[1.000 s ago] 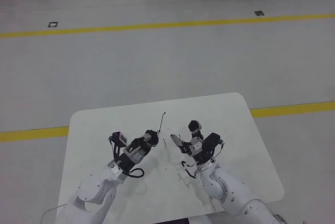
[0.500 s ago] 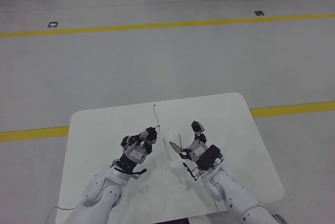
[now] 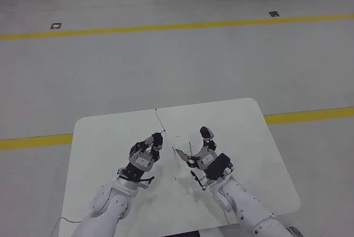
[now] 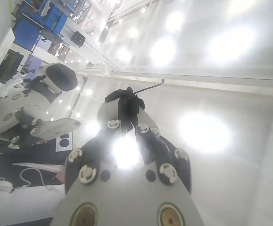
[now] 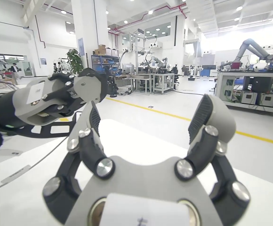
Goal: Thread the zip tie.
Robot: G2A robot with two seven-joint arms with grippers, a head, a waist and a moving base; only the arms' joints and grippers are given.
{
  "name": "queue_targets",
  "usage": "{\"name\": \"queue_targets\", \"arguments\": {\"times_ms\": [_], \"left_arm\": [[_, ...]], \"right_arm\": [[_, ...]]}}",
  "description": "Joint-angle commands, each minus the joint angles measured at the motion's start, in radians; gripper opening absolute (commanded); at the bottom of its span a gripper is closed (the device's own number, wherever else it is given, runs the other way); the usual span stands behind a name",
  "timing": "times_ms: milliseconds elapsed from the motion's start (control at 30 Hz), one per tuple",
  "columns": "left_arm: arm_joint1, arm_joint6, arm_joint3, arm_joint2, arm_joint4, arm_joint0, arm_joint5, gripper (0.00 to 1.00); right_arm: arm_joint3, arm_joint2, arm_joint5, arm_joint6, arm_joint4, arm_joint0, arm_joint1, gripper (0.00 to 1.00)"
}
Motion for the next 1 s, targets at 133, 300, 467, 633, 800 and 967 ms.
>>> {"name": "queue_targets", "arguments": {"times_ms": [133, 300, 467, 633, 800, 967], "left_arm": [[-0.002, -0.025, 0.003, -0.001, -0.03, 0.006, 0.01, 0.0], [-0.003, -0.035, 0.003, 0.001, -0.033, 0.01, 0.015, 0.0], [-0.005, -0.039, 0.005, 0.001, -0.04, 0.01, 0.019, 0.0], [-0.006, -0.042, 0.007, 0.001, -0.039, 0.008, 0.019, 0.0], [-0.008, -0.042, 0.007, 0.002, -0.038, 0.007, 0.023, 0.0], [-0.009, -0.035, 0.005, 0.003, -0.029, 0.008, 0.018, 0.0]], "right_arm": [[-0.014, -0.016, 0.035, 0.033, -0.043, 0.028, -0.012, 1.0], [0.003, -0.027, 0.06, 0.046, -0.047, 0.045, -0.023, 0.94], [0.016, -0.037, 0.065, 0.05, -0.054, 0.057, -0.033, 0.66], [0.022, -0.042, 0.065, 0.051, -0.068, 0.063, -0.04, 0.59], [0.03, -0.05, 0.066, 0.065, -0.085, 0.067, -0.047, 0.53], [0.027, -0.057, 0.065, 0.075, -0.089, 0.068, -0.054, 0.5]]}}
